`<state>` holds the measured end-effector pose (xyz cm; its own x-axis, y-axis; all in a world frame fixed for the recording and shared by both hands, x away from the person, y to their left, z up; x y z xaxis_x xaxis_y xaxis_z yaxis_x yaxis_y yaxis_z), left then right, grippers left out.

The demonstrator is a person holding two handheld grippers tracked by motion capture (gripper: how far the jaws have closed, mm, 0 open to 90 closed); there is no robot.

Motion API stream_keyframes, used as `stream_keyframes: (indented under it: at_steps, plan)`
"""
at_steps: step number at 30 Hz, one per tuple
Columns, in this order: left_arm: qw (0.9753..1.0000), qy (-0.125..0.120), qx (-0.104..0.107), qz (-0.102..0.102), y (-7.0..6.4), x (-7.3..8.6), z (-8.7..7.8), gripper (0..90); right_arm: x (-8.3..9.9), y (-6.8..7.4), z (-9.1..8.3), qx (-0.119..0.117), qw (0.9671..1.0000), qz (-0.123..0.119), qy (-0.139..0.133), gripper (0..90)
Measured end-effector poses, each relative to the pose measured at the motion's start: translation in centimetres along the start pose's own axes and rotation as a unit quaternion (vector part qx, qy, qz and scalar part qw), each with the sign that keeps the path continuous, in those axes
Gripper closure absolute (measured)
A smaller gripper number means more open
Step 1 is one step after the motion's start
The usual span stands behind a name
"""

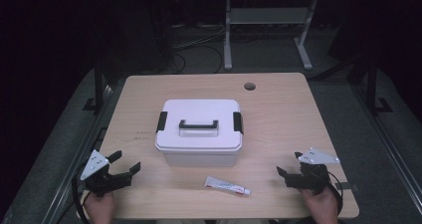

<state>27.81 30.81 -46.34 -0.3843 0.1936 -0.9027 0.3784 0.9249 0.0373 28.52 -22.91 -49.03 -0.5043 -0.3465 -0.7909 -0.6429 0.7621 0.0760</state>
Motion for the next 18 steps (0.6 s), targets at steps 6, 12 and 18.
stream_keyframes:
  at_steps: [6,12,18]
  plan:
    - [1.0,0.004,0.003,0.009,-0.2,0.0,0.1,15.0,-0.1,0.2,-0.1,0.001,1.0,-0.004,-0.004,16.4]
    - [1.0,-0.001,0.002,0.004,0.2,0.1,-0.2,15.0,-0.3,0.5,-0.2,0.002,0.9999,-0.013,-0.004,16.4]
    - [1.0,0.003,-0.001,0.008,0.3,0.1,-0.2,15.0,-0.7,1.0,-0.1,-0.019,0.9995,-0.02,-0.018,15.2]
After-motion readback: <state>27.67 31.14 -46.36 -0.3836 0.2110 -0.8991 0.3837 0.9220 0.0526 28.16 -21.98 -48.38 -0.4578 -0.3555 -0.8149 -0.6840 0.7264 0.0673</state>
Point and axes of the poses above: each handheld gripper's, and its own axes: z roughly forward along the jaws, x roughly out of its underside, y roughly to its left, the point moved 5 cm from there along z, roughly forward along the jaws, and after that the axes turned 9 degrees about -x, right-handed, at the moved point
